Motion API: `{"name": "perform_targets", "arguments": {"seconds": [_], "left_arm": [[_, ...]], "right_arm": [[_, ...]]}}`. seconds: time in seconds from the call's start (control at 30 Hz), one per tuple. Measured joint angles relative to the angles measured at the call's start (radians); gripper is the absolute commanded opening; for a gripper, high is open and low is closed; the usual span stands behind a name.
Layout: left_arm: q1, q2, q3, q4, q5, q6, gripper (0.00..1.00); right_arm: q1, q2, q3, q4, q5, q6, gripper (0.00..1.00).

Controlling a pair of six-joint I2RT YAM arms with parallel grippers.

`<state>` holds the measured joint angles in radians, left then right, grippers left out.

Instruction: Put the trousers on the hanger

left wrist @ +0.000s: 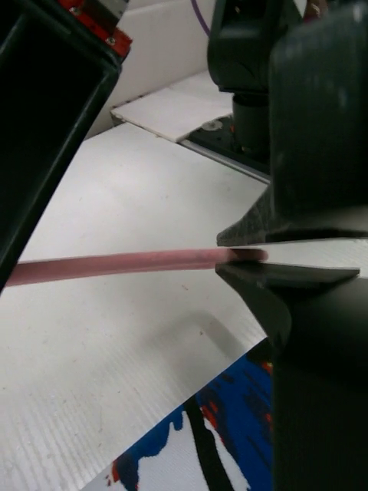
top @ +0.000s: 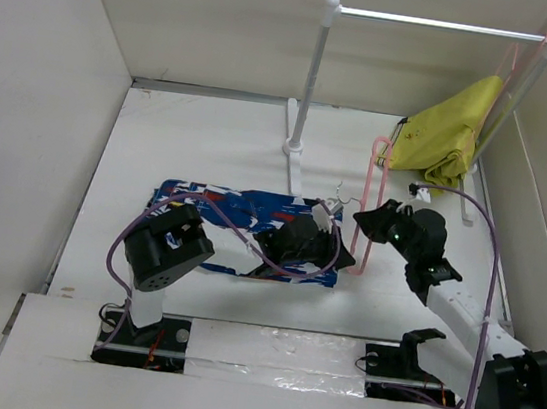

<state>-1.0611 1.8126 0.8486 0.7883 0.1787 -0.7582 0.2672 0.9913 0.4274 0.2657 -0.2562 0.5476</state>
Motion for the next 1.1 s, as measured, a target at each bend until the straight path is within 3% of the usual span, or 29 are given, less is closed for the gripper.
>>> {"name": "perform_targets", "arguments": {"seconds": [0.1,0.17,0.2,0.43,0.5,0.6,0.63,0.7,0.73,0.77,0.93,1.0,1.03,1.1], "left_arm": [[-0.001,0.0,-0.006,0.007,-0.012,0.008,0.0],[-0.006,-0.005,-0.017,0.016,-0.019,0.002,0.0],[-0.01,-0.012,-0.029,0.023,-0.021,-0.005,0.0],[-0.065,-0.104,-0.147,0.039,-0.045,-0.095,0.0],[-0.08,-0.126,-0.179,0.043,-0.056,-0.119,0.0],[-0.09,-0.133,-0.213,0.065,-0.065,-0.157,0.0],[-0.094,-0.133,-0.222,0.071,-0.071,-0.17,0.0],[-0.099,-0.134,-0.242,0.076,-0.086,-0.197,0.0],[-0.103,-0.138,-0.254,0.076,-0.098,-0.211,0.0],[-0.108,-0.145,-0.268,0.075,-0.109,-0.223,0.0],[-0.126,-0.166,-0.301,0.059,-0.155,-0.283,0.0],[-0.118,-0.156,-0.301,0.061,-0.149,-0.299,0.0],[-0.112,-0.146,-0.3,0.064,-0.141,-0.306,0.0],[-0.096,-0.112,-0.296,0.073,-0.119,-0.322,0.0]], "right_arm": [[-0.007,0.0,-0.002,0.006,-0.01,0.009,0.0],[-0.011,0.0,-0.005,0.005,-0.019,0.013,0.24],[-0.011,0.0,-0.006,0.005,-0.027,0.016,0.41],[-0.012,-0.087,-0.005,-0.154,-0.054,-0.075,0.83],[-0.012,-0.16,-0.005,-0.221,-0.055,-0.105,0.87],[-0.012,-0.286,-0.005,-0.312,-0.053,-0.148,0.77],[-0.012,-0.32,-0.005,-0.336,-0.05,-0.16,0.5],[-0.012,-0.377,-0.005,-0.384,-0.043,-0.178,0.25],[-0.012,-0.397,-0.005,-0.407,-0.039,-0.187,0.05],[-0.011,-0.412,-0.005,-0.425,-0.039,-0.192,0.0],[-0.01,-0.398,-0.032,-0.429,-0.075,-0.196,0.01],[0.002,-0.362,-0.055,-0.422,-0.085,-0.195,0.08],[0.008,-0.343,-0.065,-0.42,-0.085,-0.192,0.16],[0.021,-0.317,-0.082,-0.415,-0.085,-0.187,0.2]]}}
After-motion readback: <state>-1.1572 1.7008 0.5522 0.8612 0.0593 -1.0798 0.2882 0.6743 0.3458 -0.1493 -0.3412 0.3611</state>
